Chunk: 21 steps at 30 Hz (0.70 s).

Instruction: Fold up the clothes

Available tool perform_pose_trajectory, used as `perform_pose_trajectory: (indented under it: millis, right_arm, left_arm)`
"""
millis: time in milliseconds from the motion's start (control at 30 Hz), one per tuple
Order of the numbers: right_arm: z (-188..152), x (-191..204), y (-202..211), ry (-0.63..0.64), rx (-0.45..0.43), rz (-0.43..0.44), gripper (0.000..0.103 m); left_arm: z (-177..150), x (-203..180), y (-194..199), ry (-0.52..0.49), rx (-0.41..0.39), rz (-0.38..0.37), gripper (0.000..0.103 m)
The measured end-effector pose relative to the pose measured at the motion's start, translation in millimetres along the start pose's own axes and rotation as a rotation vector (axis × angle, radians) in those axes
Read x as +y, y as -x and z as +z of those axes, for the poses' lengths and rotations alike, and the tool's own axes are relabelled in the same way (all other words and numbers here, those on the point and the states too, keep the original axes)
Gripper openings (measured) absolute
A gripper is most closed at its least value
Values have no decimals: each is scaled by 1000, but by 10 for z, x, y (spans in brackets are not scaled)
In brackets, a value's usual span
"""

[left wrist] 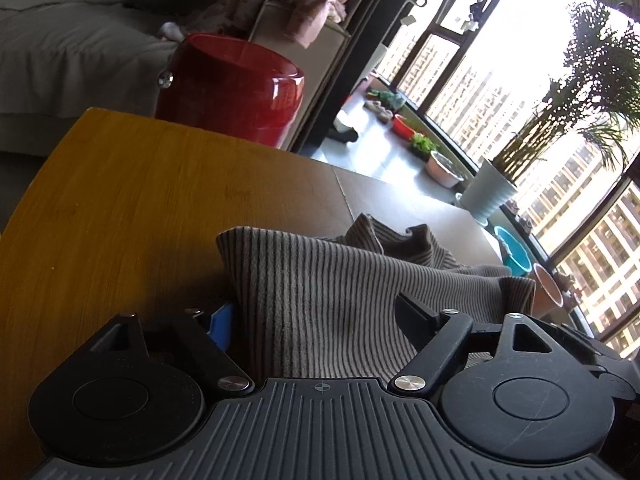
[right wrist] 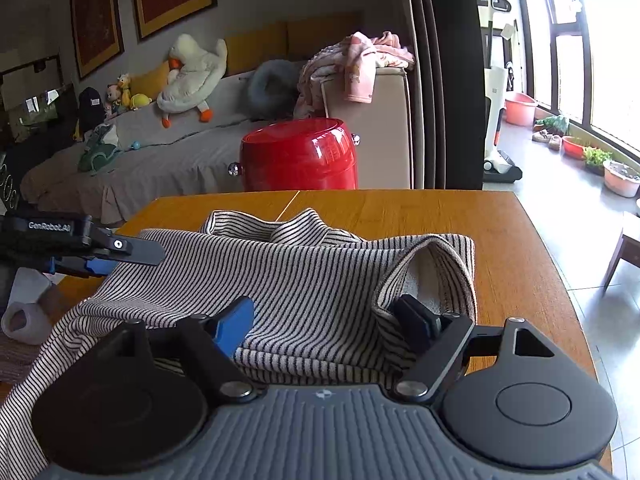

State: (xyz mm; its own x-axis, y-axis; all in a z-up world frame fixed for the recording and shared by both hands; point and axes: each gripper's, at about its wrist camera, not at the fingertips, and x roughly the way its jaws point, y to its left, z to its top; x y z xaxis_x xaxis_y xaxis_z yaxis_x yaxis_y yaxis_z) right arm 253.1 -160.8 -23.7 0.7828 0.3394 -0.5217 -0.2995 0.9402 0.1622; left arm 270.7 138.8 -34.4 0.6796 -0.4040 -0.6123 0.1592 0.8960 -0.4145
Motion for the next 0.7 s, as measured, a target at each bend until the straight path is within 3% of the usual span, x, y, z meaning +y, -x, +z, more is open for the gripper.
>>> perform_pose_trajectory:
  millis: [133, 233, 333, 467, 600, 700]
  right_arm:
    - [28, -34, 29, -13, -5, 14, 79]
    - [110, -60, 131, -1, -35, -4, 76]
    - [278, -197, 218, -31, -73, -31, 76]
    - [322, -402, -61, -79, 21, -51, 76]
    - [359, -607, -333, -131, 113, -70, 76]
    - [294, -723, -373, -186, 108, -43, 77]
  left_arm:
    - [3, 34, 28, -6, 2, 25, 59]
    - [17, 142, 85, 15, 12, 9, 56]
    - [57, 202, 108, 23, 6, 32, 64]
    - [141, 173, 20, 26, 10, 26, 80]
    - [164, 5, -100, -27, 30, 15, 89]
    - [182, -105, -186, -87, 32, 59, 89]
